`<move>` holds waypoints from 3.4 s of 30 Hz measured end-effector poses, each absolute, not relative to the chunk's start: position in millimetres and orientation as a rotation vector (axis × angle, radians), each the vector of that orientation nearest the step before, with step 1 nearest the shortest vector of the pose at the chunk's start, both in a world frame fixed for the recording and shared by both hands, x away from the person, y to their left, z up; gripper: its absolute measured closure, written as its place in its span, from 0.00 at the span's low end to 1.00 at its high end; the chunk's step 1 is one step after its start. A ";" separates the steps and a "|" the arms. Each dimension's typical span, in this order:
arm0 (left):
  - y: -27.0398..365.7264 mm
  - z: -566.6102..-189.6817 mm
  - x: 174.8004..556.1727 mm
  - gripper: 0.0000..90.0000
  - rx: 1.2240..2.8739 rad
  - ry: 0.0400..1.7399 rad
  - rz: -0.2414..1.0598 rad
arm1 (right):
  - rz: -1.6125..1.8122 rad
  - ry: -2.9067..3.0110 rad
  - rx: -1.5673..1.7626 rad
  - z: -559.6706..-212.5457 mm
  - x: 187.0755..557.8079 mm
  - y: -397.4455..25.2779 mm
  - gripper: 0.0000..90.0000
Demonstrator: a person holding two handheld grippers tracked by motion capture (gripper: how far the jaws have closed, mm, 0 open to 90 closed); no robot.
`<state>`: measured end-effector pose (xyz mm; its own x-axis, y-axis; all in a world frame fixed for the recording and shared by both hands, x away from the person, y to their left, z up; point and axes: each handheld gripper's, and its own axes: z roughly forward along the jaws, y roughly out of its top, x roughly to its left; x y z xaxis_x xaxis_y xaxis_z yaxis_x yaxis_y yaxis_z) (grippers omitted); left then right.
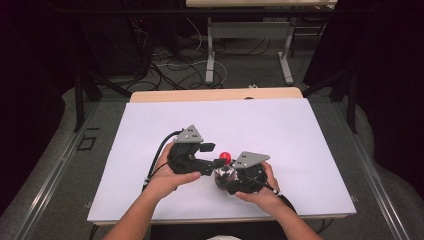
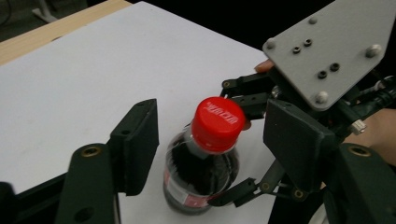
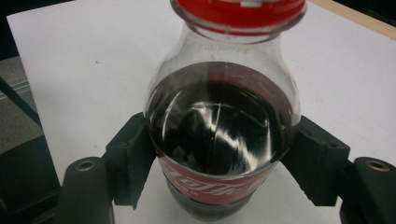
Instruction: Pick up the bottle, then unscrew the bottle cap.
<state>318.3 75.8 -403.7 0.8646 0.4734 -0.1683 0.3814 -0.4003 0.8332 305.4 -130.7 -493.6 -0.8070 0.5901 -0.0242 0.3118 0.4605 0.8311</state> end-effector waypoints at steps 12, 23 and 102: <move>59.6 -409.8 324.3 0.55 2.076 0.580 0.049 | 1.312 2.433 0.743 -492.5 303.7 -129.1 0.33; 56.8 -413.0 326.6 0.67 2.070 0.580 0.077 | 1.309 2.445 0.743 -493.6 303.3 -128.9 0.33; 51.2 -416.1 314.4 0.68 2.048 0.759 0.243 | 1.245 2.397 0.843 -494.3 302.4 -121.1 0.34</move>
<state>314.4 51.2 -416.1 0.7913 0.6002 -0.1163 0.4213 -0.3975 0.8152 302.4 -121.1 -494.3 -0.7786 0.6275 -0.0045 0.3573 0.4492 0.8189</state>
